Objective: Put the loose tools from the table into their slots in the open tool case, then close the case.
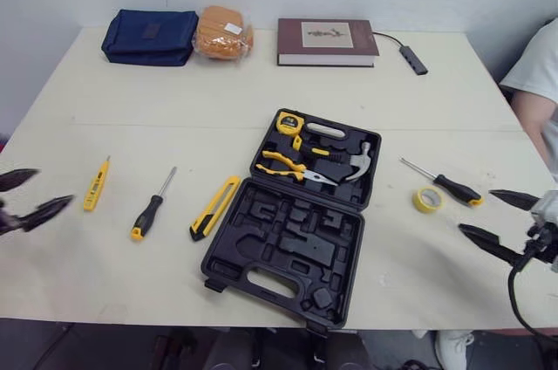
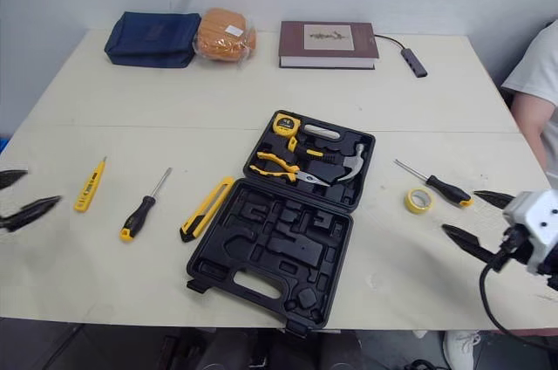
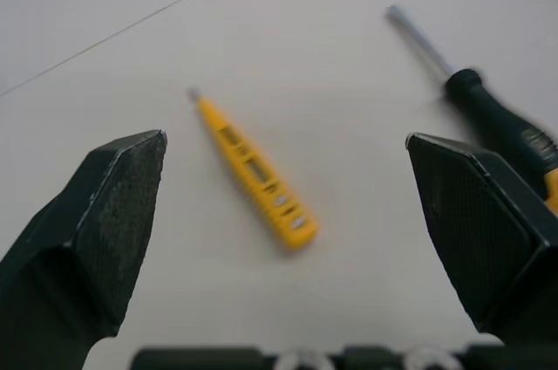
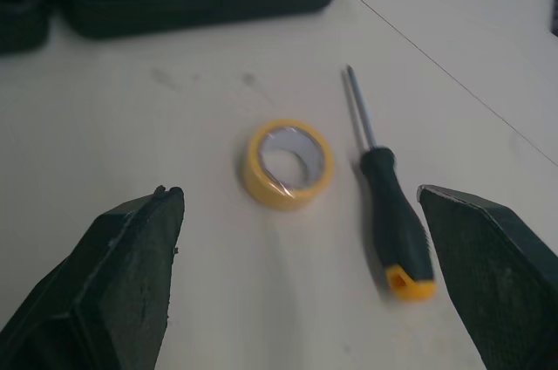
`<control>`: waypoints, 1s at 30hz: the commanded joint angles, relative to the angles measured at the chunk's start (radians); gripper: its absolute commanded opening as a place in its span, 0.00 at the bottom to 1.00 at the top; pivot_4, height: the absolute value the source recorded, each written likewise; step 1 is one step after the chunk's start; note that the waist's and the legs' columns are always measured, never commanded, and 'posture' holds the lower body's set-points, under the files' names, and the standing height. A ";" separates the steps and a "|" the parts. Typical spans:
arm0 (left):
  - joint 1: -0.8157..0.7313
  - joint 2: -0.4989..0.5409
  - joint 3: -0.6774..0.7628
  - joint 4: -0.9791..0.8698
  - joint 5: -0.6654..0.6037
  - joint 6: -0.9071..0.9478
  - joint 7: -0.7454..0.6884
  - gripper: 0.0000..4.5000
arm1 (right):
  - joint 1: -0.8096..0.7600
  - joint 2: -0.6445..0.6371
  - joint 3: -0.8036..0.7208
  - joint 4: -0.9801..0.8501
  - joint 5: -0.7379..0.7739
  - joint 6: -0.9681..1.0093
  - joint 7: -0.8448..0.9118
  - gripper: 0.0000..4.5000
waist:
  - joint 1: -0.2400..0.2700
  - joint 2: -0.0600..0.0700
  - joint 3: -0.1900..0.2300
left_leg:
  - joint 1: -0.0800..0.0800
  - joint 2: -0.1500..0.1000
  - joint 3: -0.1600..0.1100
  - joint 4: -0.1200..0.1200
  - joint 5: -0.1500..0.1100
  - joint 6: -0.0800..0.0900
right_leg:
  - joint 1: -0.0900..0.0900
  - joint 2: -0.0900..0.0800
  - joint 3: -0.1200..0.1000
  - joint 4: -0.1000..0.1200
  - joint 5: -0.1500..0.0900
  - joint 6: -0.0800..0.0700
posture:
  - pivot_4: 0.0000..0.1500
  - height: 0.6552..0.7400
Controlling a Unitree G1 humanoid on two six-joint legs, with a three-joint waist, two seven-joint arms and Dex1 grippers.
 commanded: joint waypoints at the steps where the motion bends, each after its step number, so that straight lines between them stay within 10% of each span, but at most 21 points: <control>1: -0.075 -0.030 -0.106 -0.212 -0.006 0.093 0.049 0.93 | 0.024 0.035 0.049 -0.111 0.005 0.037 -0.024 0.94 | 0.010 0.000 0.000 | 0.000 0.000 0.000 0.001 0.000 0.000 | 0.000 0.001 0.000 0.000 0.000 0.000 | 1.00 1.00; 11: -0.363 -0.197 -0.439 -0.272 0.115 0.284 0.133 0.05 | -0.017 0.086 0.224 -0.144 -0.155 0.050 -0.129 0.00 | 0.022 0.000 0.000 | 0.000 0.006 0.001 0.012 0.000 0.001 | 0.001 0.016 0.007 0.003 0.001 0.000 | 1.00 1.00; 30: -0.599 -0.451 -0.608 -0.013 0.297 0.263 0.167 0.01 | -0.221 0.137 0.428 -0.143 -0.262 0.166 -0.233 0.00 | 0.024 0.000 0.000 | -0.003 0.006 0.001 0.018 0.001 0.002 | 0.000 0.017 0.008 0.005 0.001 -0.001 | 1.00 1.00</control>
